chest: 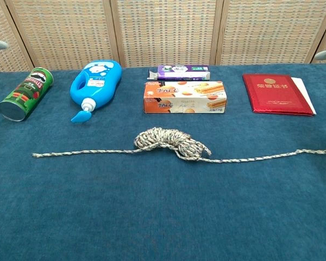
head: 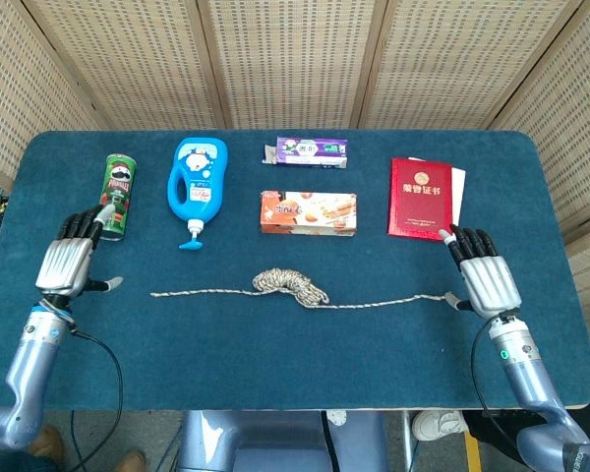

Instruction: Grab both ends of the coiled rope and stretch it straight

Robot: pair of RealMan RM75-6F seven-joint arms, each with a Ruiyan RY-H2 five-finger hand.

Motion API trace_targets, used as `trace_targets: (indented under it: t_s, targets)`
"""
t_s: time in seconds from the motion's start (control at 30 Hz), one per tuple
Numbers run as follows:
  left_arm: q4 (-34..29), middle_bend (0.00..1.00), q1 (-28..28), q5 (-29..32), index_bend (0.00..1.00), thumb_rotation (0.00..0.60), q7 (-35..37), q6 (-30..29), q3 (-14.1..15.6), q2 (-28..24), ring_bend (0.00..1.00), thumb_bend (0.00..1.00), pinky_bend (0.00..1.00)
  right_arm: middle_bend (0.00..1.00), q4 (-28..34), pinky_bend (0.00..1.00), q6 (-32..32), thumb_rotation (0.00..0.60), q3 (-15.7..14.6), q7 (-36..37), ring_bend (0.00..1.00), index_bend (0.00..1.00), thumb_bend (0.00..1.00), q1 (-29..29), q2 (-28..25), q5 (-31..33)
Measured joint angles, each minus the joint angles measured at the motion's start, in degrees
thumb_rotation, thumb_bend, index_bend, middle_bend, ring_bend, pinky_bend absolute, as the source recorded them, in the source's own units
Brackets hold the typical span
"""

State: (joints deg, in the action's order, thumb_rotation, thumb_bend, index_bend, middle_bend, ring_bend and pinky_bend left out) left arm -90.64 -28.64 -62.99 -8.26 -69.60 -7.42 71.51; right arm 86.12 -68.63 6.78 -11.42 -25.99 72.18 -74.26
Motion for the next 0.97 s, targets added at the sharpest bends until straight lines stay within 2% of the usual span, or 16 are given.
trace_targets:
  t_s: [0.27, 0.4, 0.67, 0.97]
  targets:
    - [3.29, 0.0, 9.34, -5.33, 0.0, 0.6, 6.22, -10.19, 2.59, -0.97, 0.0, 0.0, 0.0, 0.0, -4.61, 0.0, -10.36, 0.6, -2.37, 7.74, 0.0, 0.0, 0.0, 5.55, 0.27, -8.01]
    - [5.05, 0.0, 13.38, -7.79, 0.0, 0.6, 8.52, -13.75, 4.25, -1.13, 0.0, 0.0, 0.0, 0.0, -5.54, 0.0, -12.41, 0.6, -3.67, 8.04, 0.0, 0.0, 0.0, 7.57, -0.16, -9.92]
    - [5.07, 0.0, 17.87, -12.4, 0.0, 0.6, 13.15, -16.43, 6.35, -3.64, 0.0, 0.0, 0.0, 0.0, -5.71, 0.0, -17.78, 0.6, -6.68, 10.47, 0.0, 0.0, 0.0, 13.65, -1.32, -12.52]
    - [4.03, 0.0, 20.18, -14.66, 0.0, 0.6, 14.39, -16.96, 6.82, -5.51, 0.0, 0.0, 0.0, 0.0, -7.03, 0.0, -19.49, 0.6, -7.67, 11.54, 0.0, 0.0, 0.0, 16.95, -1.13, -13.38]
